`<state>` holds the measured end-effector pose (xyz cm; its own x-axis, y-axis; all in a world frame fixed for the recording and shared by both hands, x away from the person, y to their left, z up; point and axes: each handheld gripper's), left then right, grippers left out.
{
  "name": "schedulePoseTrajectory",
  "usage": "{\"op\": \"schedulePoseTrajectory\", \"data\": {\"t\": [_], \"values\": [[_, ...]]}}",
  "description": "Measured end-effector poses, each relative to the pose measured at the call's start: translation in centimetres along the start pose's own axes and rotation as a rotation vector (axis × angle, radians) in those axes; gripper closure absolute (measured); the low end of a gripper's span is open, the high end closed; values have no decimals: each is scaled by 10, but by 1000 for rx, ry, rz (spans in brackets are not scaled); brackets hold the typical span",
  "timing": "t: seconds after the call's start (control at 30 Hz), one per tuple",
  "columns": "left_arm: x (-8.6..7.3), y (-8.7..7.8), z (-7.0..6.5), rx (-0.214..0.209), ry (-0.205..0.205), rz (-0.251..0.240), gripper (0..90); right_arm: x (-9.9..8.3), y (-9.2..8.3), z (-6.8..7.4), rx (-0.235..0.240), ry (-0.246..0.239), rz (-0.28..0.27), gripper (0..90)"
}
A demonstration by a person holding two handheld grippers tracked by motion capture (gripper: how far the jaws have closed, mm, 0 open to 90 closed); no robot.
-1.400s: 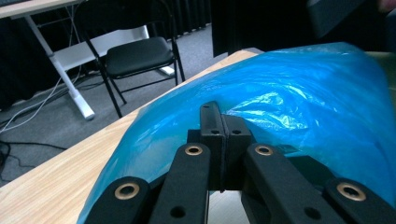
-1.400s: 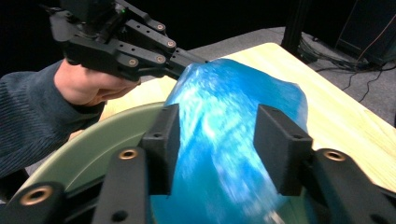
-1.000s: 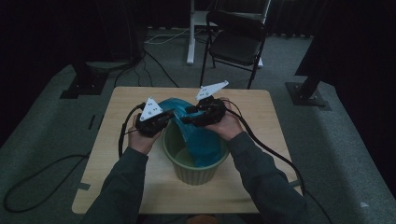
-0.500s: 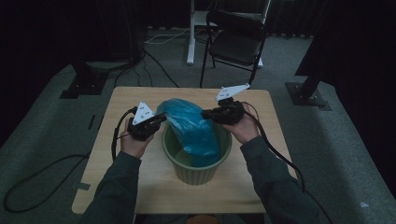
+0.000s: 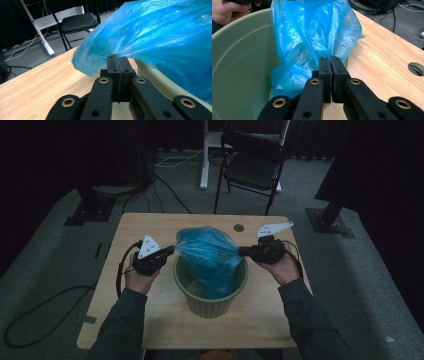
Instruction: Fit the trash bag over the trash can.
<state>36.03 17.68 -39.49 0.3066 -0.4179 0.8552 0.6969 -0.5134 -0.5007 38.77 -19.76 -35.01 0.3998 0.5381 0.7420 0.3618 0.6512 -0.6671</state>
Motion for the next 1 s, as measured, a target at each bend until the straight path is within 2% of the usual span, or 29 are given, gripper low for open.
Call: {"op": "schedulePoseTrajectory", "data": {"t": [0.07,0.2,0.47,0.67,0.73,0.87,1.0], "values": [[2,0,-1,0,7,-4,899,3,-1,1,11,-6,-18,709],[5,1,-3,0,12,-9,899,18,0,6,19,-32,-49,607],[6,3,-5,-4,18,-11,899,54,20,15,-6,-77,-37,552],[6,2,-5,-11,16,-13,899,72,49,19,-55,-106,27,534],[6,2,-5,-12,15,-14,899,75,57,17,-87,-112,58,577],[4,0,-4,-12,15,-13,899,74,62,10,-120,-115,111,805],[0,-3,-2,-7,6,-11,899,67,52,1,-150,-48,87,890]]}}
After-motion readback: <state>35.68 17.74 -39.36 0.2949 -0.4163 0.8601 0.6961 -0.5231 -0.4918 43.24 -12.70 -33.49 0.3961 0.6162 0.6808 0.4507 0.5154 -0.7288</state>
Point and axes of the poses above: each handheld gripper's, and its own axes: y roughly forward along the jaws, x roughly out of its top, z roughly to its left, and after that the axes turned 6 degrees about z, right-handed
